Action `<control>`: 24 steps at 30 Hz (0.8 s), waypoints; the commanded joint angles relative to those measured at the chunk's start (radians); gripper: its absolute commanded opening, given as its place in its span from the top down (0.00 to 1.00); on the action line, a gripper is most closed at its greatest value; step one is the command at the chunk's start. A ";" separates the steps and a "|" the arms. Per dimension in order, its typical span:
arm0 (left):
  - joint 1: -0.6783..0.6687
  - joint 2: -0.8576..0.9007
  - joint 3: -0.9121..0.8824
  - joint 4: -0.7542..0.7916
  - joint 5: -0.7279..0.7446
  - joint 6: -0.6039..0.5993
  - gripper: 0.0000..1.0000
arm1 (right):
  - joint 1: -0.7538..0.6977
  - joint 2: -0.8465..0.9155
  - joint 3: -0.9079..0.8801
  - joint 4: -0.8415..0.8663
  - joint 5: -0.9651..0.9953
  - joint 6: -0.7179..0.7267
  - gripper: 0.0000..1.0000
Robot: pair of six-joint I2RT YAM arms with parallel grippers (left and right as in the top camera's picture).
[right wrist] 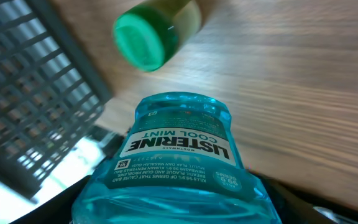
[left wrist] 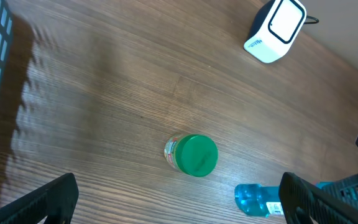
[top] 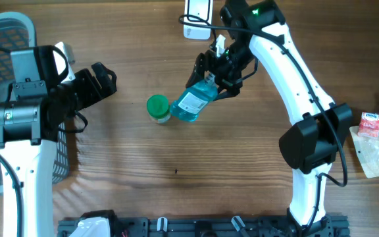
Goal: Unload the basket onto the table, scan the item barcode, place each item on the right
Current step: 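Lift the bottle and carry it up toward the white scanner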
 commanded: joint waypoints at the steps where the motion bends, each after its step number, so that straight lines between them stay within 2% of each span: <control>1: 0.007 -0.003 0.014 0.000 -0.001 0.013 0.00 | -0.001 -0.046 0.018 0.000 -0.138 -0.007 0.41; 8: 0.007 -0.003 0.015 0.000 -0.001 0.013 0.00 | -0.002 -0.046 0.018 0.000 -0.129 0.000 0.41; 11: 0.007 -0.003 0.015 0.000 -0.001 0.013 0.00 | -0.002 -0.046 0.018 0.032 -0.033 -0.027 0.41; 14: 0.007 -0.003 0.014 0.000 -0.001 0.013 0.00 | -0.002 -0.046 0.018 0.161 0.102 -0.071 0.42; 17: 0.007 -0.003 0.015 0.000 -0.001 0.013 0.00 | -0.002 -0.046 0.018 0.325 0.129 -0.092 0.45; 22: 0.007 -0.003 0.015 0.000 -0.001 0.013 0.00 | -0.002 -0.046 0.018 0.568 0.225 -0.163 0.44; 24: 0.007 -0.003 0.014 0.000 -0.001 0.013 0.00 | -0.002 -0.046 0.018 0.642 0.243 -0.247 0.43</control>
